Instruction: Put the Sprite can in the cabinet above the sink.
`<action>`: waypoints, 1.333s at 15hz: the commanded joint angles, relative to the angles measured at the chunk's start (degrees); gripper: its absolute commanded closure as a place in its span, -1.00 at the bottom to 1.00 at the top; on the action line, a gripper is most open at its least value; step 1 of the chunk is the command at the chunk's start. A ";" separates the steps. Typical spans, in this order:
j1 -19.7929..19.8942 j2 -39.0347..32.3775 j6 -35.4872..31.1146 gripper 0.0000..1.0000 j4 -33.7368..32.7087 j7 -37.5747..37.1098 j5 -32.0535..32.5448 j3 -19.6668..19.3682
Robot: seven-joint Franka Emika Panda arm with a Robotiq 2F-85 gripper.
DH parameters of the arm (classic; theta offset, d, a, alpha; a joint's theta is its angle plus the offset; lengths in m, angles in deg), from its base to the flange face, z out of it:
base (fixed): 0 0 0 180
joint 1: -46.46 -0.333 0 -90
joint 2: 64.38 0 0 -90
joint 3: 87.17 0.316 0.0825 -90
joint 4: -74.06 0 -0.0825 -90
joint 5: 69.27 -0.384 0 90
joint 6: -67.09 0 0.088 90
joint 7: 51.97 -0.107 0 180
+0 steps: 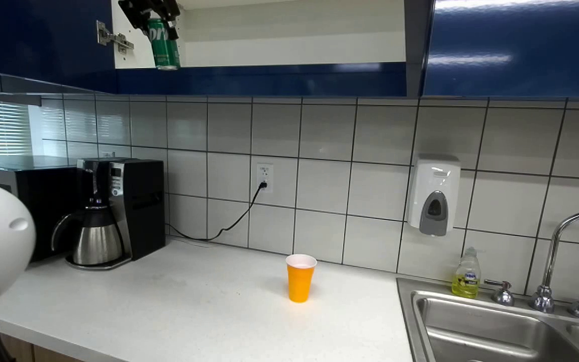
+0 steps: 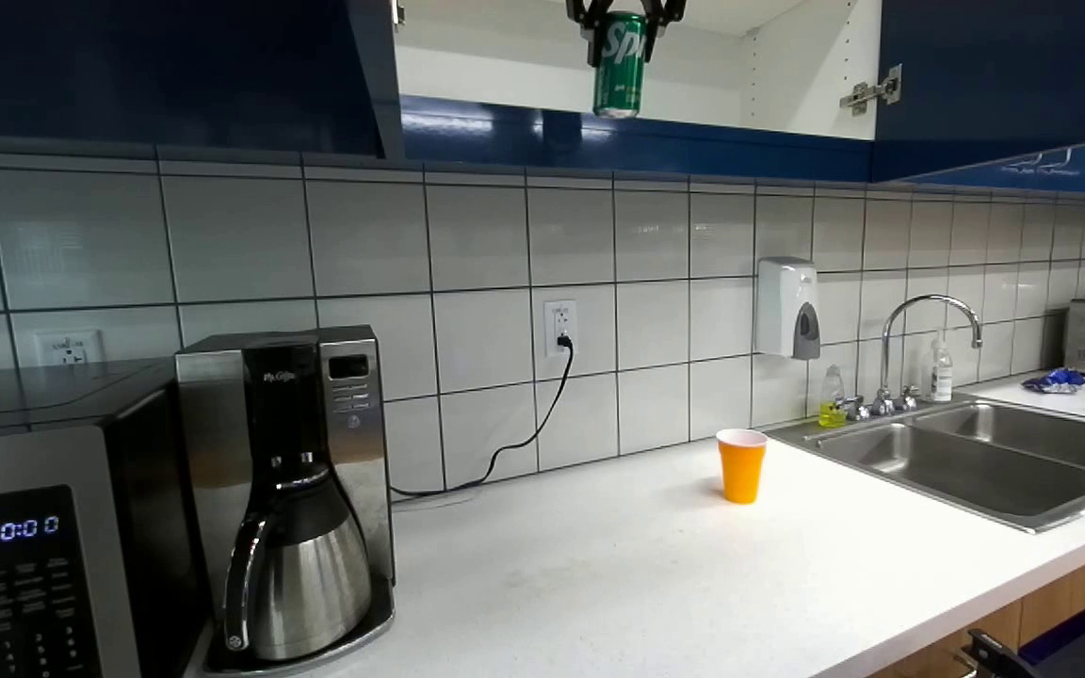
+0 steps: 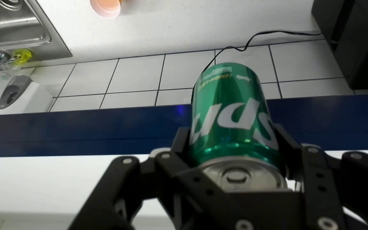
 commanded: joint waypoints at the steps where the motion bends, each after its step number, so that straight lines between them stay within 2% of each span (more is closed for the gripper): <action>1: 1.35 -3.62 3.51 0.20 -7.10 -1.52 0.87 1.79; 20: -0.68 -16.38 12.03 0.20 -26.99 -3.83 5.35 1.61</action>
